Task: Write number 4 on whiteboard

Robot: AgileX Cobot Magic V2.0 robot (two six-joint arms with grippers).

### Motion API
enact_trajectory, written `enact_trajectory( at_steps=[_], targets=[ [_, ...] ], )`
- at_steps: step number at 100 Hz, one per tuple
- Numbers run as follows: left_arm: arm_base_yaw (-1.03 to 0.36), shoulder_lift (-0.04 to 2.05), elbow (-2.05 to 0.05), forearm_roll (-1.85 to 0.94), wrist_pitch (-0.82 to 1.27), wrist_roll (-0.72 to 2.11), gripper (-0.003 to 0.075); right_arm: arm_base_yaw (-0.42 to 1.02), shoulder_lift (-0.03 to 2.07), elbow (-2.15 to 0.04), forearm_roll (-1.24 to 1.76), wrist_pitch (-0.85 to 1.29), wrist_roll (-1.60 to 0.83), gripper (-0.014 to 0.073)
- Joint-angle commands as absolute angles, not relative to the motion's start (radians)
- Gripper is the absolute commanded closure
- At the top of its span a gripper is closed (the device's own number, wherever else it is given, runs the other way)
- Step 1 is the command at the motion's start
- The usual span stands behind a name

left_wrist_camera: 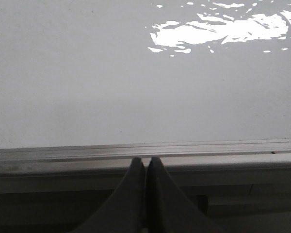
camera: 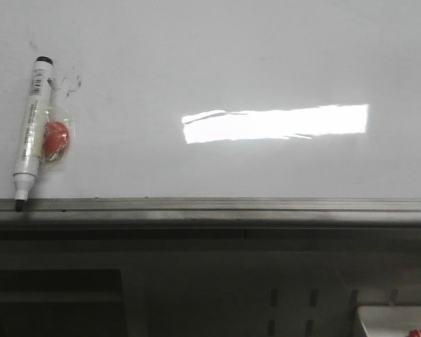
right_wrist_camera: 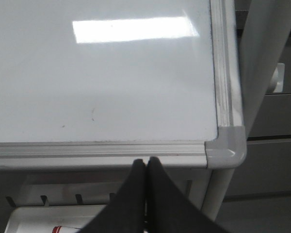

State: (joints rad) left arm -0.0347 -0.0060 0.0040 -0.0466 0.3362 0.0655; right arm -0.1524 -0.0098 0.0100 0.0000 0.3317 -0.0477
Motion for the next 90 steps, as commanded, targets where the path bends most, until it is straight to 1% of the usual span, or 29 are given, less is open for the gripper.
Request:
enact_trajectory(
  at_steps=[1,42,50,74,83,90],
  targets=[
    [-0.034,-0.032,0.039,-0.057,0.285,0.065,0.0741,-0.151,-0.025,0.035,0.000,0.317,-0.049,0.0659],
    [-0.034,-0.032,0.039,-0.057,0.285,0.065,0.0741,-0.151,-0.025,0.035,0.000,0.317,-0.049,0.0659],
    [-0.034,-0.032,0.039,0.000,0.285,0.065,0.0741,-0.151,-0.025,0.035,0.000,0.317,-0.049,0.0659],
    [-0.034,-0.032,0.039,0.024,0.276,0.067,0.0741,-0.151,-0.025,0.035,-0.006,0.317,-0.049,0.0659],
    [-0.034,-0.032,0.039,0.134,0.246,0.067,0.0741,-0.151,-0.025,0.035,-0.027,0.280,-0.049,0.0659],
    [-0.034,-0.032,0.039,0.137,0.209,0.067,0.0741,-0.151,-0.025,0.035,-0.027,0.205,-0.049,0.0659]
  ],
)
